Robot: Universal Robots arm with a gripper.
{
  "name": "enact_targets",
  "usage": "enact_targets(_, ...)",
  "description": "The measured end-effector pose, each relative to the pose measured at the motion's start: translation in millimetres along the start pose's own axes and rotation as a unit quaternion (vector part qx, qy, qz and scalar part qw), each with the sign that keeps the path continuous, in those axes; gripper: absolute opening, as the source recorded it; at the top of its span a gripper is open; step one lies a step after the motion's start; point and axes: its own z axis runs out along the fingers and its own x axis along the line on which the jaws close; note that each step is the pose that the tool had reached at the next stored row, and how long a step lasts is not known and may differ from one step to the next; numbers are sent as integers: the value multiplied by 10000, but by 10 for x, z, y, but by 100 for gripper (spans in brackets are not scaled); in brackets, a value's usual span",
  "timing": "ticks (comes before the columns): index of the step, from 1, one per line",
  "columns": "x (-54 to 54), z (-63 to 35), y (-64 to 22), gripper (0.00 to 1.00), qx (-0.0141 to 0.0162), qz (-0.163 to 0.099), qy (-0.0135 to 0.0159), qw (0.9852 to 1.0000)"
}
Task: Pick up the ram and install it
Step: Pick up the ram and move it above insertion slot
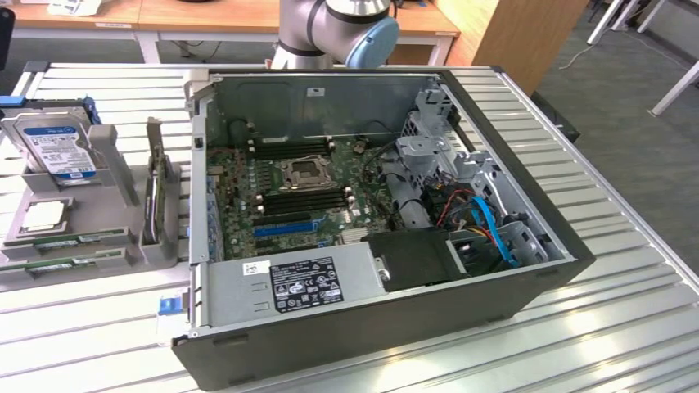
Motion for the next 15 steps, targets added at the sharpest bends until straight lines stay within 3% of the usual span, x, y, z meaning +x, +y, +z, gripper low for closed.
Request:
enact_targets(7, 0, 0, 0, 10, -7, -305, 14, 9995)
enact_targets(15, 0, 0, 0, 10, -15, -650, 29, 9979)
